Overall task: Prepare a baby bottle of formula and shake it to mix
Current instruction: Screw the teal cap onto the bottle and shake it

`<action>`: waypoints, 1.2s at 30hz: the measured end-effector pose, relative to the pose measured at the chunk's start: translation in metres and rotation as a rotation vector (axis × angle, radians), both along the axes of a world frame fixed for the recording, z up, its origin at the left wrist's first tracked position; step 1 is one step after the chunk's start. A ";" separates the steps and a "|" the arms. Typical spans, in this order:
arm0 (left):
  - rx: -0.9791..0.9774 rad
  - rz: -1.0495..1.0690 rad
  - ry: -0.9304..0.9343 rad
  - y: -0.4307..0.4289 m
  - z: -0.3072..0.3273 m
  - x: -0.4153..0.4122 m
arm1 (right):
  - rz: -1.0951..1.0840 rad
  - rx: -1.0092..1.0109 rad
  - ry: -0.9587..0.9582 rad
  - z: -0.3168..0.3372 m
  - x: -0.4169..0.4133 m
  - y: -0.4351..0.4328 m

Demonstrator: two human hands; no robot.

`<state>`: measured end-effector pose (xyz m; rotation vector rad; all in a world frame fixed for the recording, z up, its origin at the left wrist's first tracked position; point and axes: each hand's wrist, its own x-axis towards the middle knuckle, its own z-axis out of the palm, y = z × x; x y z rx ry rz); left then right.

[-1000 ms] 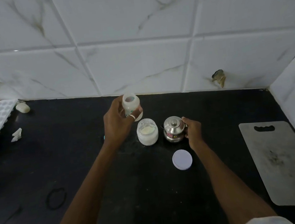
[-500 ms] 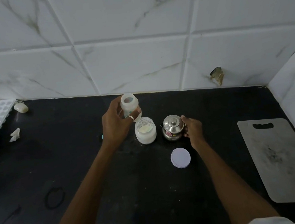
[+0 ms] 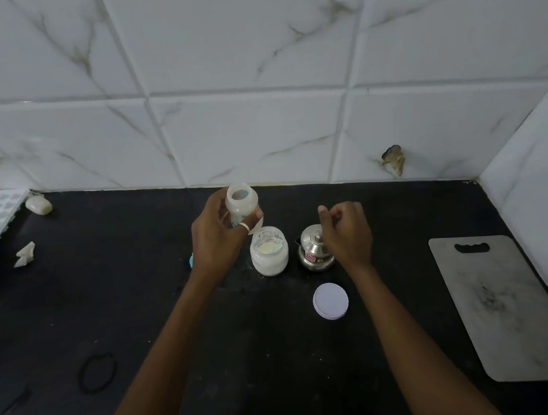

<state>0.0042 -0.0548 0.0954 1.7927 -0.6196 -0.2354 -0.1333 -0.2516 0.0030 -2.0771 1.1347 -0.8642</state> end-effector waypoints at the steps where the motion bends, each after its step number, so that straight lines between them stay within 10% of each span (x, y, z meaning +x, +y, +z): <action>1: -0.003 0.000 -0.002 0.003 0.002 0.002 | 0.034 -0.055 -0.017 0.008 0.007 0.006; 9: -0.002 0.082 -0.068 0.054 0.015 0.041 | 0.386 -0.352 -0.012 0.042 0.094 0.075; 19: 0.055 0.230 -0.051 0.139 -0.009 0.102 | 0.739 -0.090 0.302 -0.014 0.178 0.163; 36: 0.121 0.148 0.020 0.161 -0.072 0.139 | 0.621 0.180 0.418 -0.075 0.189 0.174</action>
